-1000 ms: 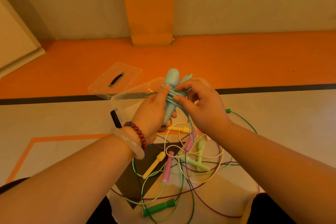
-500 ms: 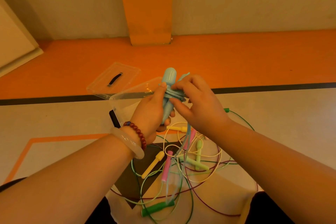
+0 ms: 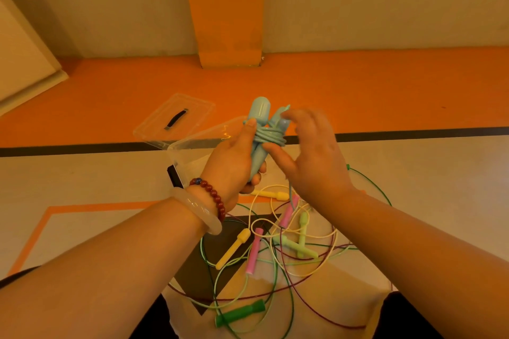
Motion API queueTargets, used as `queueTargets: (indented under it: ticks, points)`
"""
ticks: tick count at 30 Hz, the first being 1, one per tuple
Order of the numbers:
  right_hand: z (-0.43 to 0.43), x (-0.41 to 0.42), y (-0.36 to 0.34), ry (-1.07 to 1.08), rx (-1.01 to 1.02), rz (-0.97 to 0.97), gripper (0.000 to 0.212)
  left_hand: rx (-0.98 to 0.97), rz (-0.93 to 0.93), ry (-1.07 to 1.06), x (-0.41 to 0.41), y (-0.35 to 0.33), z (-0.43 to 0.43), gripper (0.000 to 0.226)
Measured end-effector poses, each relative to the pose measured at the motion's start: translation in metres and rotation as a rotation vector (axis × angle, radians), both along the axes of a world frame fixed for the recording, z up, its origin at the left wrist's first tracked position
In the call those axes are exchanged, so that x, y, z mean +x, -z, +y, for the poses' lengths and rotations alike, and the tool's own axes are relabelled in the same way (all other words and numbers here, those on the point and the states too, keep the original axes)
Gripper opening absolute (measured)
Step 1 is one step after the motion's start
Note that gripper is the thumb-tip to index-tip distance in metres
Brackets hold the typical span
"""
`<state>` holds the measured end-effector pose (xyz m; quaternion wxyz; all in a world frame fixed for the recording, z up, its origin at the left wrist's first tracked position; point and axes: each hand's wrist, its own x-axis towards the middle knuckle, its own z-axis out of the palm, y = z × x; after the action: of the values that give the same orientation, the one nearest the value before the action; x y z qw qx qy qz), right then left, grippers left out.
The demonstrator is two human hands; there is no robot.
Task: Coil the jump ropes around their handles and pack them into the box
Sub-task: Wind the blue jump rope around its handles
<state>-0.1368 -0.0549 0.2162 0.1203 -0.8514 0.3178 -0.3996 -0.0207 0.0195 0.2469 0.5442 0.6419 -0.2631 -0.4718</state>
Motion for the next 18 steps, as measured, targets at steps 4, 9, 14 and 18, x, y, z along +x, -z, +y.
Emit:
queueTargets:
  ticks: [4, 9, 14, 18]
  points:
    - [-0.001, -0.002, 0.002, -0.130, 0.698, -0.123, 0.072, -0.024, 0.061, 0.017, 0.006, -0.001, 0.001, 0.051]
    - [-0.001, -0.002, 0.012, -0.313, 1.005, -0.166, 0.046, -0.062, 0.130, -0.012, 0.015, -0.003, 0.000, 0.052]
    - [-0.016, -0.007, 0.008, -0.280, 0.894, -0.071, 0.038, -0.067, 0.135, -0.031, 0.025, -0.005, -0.001, 0.052]
    - [-0.027, -0.019, 0.008, -0.190, 0.831, 0.012, 0.038, -0.084, 0.192, -0.046, 0.033, -0.008, 0.000, 0.052]
